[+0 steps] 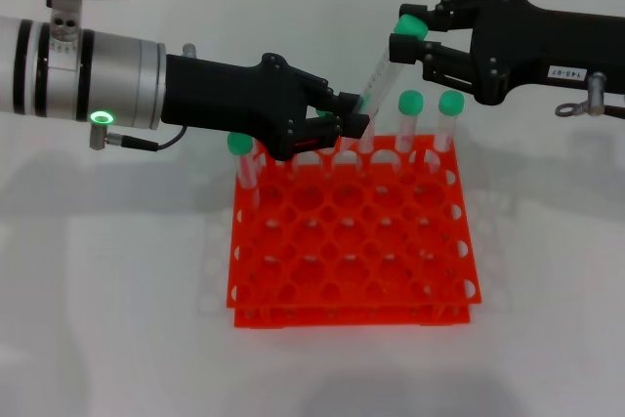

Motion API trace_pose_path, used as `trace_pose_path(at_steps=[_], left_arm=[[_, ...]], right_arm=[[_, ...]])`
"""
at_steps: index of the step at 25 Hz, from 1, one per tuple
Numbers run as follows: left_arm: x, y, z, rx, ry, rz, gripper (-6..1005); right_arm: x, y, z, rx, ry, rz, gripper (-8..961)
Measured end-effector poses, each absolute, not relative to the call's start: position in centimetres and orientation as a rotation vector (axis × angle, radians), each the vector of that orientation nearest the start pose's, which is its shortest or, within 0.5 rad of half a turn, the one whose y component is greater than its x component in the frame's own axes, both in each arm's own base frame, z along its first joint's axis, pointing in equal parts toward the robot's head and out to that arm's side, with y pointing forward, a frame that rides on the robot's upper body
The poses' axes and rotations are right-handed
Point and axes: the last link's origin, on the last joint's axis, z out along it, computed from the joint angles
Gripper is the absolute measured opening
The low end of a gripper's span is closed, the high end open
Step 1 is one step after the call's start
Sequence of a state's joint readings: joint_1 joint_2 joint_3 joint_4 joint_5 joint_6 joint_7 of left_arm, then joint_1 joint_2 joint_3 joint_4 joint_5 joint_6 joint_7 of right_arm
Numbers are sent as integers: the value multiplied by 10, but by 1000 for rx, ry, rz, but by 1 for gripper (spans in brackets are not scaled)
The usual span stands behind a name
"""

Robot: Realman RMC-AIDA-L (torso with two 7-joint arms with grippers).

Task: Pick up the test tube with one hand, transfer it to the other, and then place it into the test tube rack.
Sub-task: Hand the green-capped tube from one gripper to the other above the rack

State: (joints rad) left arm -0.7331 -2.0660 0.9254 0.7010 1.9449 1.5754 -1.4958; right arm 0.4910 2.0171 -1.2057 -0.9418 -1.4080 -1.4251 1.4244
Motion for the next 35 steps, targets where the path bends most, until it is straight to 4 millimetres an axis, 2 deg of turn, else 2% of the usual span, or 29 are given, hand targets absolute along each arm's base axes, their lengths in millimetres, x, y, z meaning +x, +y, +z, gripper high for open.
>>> trace_pose_path(at_steps=[35], left_arm=[[-172, 364, -21, -3005, -343, -641, 197]], right_arm=[[161, 357, 26, -2700, 169, 967, 280]])
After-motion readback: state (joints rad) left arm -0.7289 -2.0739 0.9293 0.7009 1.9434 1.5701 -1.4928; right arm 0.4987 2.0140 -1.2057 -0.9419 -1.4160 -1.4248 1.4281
